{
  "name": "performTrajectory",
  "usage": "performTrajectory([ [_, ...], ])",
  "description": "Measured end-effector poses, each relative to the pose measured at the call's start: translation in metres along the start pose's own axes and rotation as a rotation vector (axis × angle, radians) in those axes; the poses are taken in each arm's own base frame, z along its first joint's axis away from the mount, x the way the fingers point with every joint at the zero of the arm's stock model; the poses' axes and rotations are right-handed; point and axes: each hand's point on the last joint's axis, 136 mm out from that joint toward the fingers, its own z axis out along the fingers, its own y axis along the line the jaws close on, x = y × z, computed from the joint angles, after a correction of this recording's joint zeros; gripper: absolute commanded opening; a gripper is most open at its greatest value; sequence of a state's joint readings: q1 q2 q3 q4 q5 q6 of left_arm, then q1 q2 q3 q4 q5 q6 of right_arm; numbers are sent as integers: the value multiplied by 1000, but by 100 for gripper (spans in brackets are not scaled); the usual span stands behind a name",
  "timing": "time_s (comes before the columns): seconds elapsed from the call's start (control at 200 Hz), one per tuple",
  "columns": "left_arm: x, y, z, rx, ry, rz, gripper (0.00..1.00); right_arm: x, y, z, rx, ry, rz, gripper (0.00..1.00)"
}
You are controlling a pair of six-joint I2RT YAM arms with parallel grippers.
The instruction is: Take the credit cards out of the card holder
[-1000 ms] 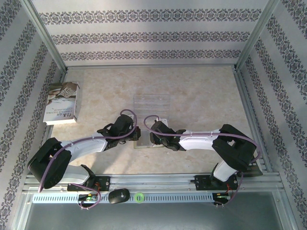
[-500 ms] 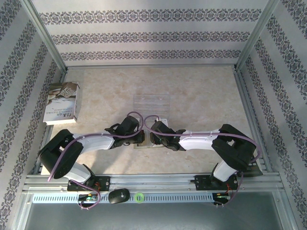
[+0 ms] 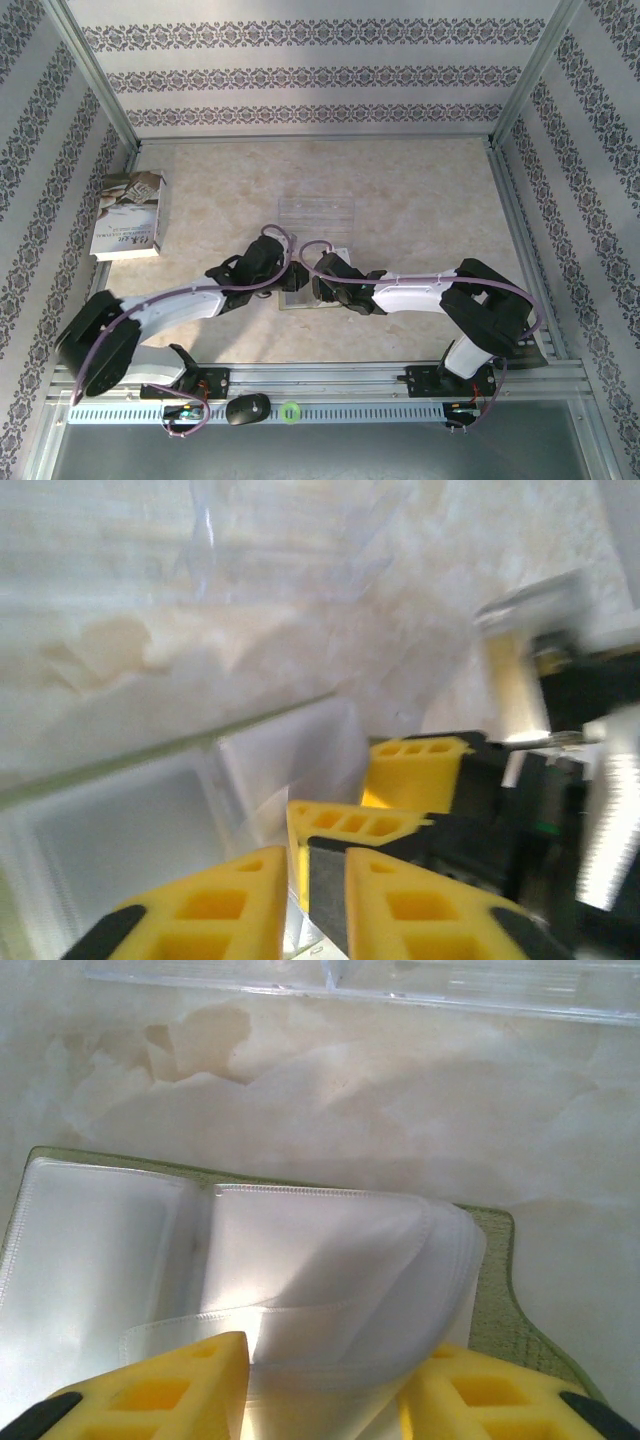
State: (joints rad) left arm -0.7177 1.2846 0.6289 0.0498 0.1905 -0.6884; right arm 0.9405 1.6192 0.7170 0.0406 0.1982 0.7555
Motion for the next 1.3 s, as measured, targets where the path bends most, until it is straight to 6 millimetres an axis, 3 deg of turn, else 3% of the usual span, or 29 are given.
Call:
performTrajectory([
  [0.145, -18, 14, -23, -62, -75, 3, 45, -5, 2, -10, -9, -11, -24, 48],
  [0.43, -22, 54, -63, -207, -161, -19, 66, -39, 16, -49, -45, -101, -105, 51],
  [0.53, -32, 58, -82, -232, -225, -19, 68, -43, 28, -58, -68, -116, -165, 48],
  [0.65, -38, 62, -99, -260, -277, -15, 71, -42, 55, -64, -126, -103, -256, 48],
  [0.725, -37, 68, -103, -288, -284, -15, 74, -43, 76, -61, -158, -73, -306, 48],
  [0.794, -35, 72, -106, -310, -281, -9, 87, -43, 96, -51, -176, -43, -350, 48],
  [0.884, -34, 75, -111, -329, -283, -1, 95, -33, 106, -34, -162, 18, -398, 48],
  [1.099, -36, 76, -119, -332, -305, -2, 96, -1, 87, -5, -61, 177, -482, 49],
  [1.299, -36, 81, -120, -347, -308, -14, 95, 13, 77, -1, -15, 241, -533, 53],
])
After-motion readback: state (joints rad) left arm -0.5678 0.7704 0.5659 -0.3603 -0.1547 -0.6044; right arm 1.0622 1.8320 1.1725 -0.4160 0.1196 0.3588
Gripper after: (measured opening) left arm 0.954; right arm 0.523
